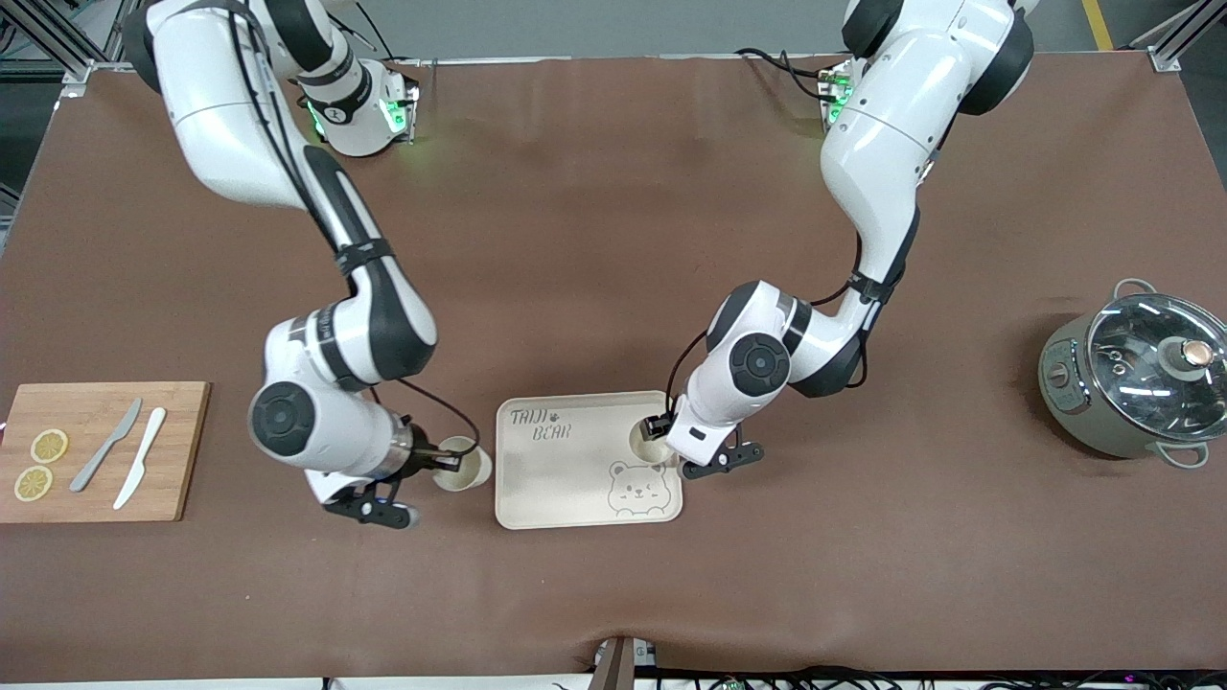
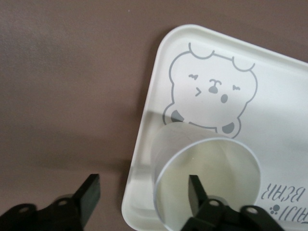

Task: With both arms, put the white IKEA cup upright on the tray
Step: 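Carry the cups toward the tray with both grippers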

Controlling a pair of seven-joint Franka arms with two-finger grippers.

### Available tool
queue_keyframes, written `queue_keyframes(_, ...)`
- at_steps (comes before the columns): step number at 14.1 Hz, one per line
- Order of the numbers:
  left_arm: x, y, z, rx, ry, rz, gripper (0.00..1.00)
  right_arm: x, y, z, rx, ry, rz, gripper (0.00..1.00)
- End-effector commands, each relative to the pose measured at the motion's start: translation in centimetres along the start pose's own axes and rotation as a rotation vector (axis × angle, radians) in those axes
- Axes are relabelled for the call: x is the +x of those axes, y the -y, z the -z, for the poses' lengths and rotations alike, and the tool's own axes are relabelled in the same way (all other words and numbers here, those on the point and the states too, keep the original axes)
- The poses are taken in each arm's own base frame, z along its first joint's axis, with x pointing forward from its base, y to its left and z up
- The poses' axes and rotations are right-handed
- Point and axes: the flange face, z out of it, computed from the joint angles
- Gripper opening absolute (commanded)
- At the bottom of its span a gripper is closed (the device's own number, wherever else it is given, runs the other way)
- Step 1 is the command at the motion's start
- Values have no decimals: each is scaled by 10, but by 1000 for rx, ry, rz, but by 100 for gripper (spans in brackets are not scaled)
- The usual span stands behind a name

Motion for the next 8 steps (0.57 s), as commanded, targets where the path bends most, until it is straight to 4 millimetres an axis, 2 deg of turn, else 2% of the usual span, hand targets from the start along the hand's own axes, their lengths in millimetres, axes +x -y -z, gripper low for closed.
queue_keyframes(1,5,8,29,44,18,-2,100,-19,30,0,8,-36,-47,0)
queue_keyframes(3,11,9,58,50,3,-5,100,-26,40,-11,9,-62,-58,0)
queue_keyframes(5,12,11,75,56,3,-6,100,-31,44,-24,14,-78,-52,0)
queue_keyframes(8,18,13,115,55,-37,-19,100,-33,42,-44,14,-106,-50,0)
